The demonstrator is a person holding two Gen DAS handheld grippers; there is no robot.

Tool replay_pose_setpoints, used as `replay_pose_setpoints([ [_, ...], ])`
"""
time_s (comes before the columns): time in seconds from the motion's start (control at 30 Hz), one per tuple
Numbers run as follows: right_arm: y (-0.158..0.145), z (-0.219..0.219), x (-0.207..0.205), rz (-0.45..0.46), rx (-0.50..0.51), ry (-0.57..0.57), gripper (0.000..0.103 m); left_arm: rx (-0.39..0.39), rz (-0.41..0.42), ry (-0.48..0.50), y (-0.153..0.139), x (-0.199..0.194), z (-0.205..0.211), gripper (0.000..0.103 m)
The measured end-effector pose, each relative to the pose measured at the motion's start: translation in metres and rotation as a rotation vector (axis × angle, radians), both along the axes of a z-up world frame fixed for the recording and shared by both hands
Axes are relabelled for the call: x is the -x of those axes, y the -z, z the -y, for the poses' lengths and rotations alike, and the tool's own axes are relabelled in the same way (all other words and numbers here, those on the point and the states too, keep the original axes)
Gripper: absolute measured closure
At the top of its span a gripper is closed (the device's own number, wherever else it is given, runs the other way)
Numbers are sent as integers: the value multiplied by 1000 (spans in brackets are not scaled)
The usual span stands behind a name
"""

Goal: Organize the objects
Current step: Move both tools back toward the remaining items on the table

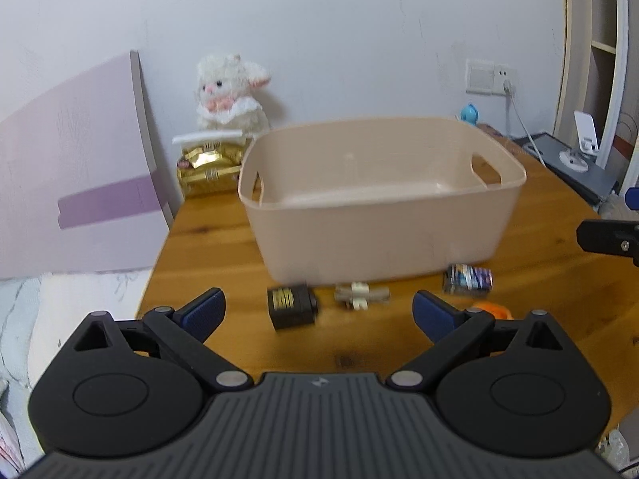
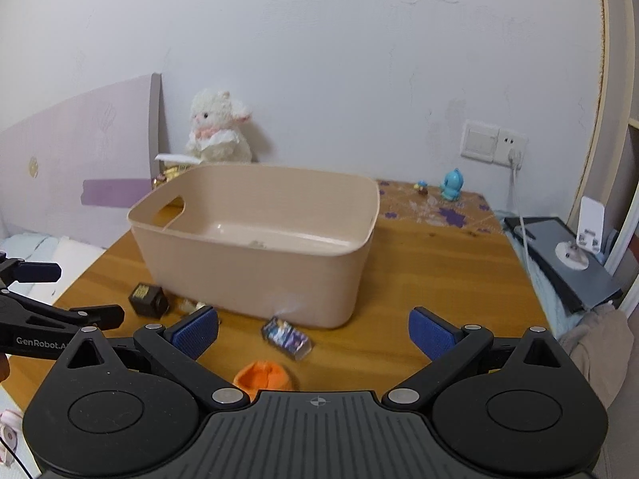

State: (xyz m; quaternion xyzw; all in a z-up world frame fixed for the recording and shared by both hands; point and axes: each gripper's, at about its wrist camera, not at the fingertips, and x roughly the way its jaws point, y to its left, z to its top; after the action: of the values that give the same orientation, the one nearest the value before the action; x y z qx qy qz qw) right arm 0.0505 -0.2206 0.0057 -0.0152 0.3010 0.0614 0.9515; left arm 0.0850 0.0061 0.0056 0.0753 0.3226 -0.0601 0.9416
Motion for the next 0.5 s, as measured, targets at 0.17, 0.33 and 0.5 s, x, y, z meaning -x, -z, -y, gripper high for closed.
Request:
replay_pose_setpoints([
  [0.17,24,-3,-1,-51,-19,-5,0,-5,-42,-1,21,4,-4,3],
  [0.33,49,-7,-3,-96,-1,9,0,5,-67,-6,41,3,-14,3],
  [0.5,69,-7,-9,-147,4,17,0,22,-106,-11,56,-7,-21,3],
])
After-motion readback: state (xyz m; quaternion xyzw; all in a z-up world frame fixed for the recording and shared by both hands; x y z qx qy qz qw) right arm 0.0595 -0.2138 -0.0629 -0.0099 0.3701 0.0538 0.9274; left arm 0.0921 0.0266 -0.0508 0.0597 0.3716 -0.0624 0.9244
